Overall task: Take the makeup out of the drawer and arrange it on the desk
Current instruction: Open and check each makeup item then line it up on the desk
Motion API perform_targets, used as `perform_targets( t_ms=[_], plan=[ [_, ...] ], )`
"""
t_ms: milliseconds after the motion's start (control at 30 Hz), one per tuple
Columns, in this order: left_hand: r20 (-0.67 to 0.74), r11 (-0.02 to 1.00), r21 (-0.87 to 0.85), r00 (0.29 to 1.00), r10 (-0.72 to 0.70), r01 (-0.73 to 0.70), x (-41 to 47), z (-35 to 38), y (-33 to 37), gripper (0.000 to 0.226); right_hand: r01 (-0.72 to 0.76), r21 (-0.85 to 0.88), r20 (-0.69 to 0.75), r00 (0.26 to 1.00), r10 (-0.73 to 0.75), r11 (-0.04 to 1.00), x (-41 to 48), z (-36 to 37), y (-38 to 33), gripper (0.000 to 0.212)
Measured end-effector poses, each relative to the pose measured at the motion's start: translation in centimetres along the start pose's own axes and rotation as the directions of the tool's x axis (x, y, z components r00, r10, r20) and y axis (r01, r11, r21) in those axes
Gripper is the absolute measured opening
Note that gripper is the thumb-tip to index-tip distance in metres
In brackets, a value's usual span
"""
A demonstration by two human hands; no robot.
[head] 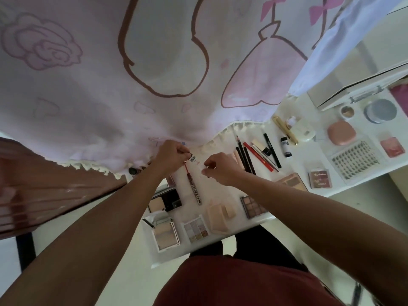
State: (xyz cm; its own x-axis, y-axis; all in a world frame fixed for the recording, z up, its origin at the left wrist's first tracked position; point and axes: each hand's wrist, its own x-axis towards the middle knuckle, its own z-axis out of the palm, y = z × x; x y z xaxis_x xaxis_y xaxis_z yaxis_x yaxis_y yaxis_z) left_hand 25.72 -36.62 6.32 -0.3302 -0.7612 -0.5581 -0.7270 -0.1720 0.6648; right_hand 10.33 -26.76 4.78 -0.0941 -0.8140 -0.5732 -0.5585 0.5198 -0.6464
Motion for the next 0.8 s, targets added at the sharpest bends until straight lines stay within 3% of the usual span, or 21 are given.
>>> perform_targets(
  t_ms=[267,433,800],
  plan=[
    [0.044,0.968,0.247,0.998,0.034,-0.044,2.1,2.1,-0.9,0.018,-0.101,-0.091,0.024,0.994,0.104,0.991,1.5,2.1,0.8,0.026],
    [0.075,0.947,0.322,0.997,-0.027,0.002,2.9,2.5,-1.5,0.023,-0.142,-0.11,0.012,0.989,0.144,0.984,2.4,2.8,1.2,0.019],
    [0.116,0.912,0.409,0.993,-0.037,-0.014,3.5,2.5,-1.3,0.029,-0.146,-0.109,-0.028,0.989,0.144,0.983,3.5,4.2,1.1,0.027]
  ],
)
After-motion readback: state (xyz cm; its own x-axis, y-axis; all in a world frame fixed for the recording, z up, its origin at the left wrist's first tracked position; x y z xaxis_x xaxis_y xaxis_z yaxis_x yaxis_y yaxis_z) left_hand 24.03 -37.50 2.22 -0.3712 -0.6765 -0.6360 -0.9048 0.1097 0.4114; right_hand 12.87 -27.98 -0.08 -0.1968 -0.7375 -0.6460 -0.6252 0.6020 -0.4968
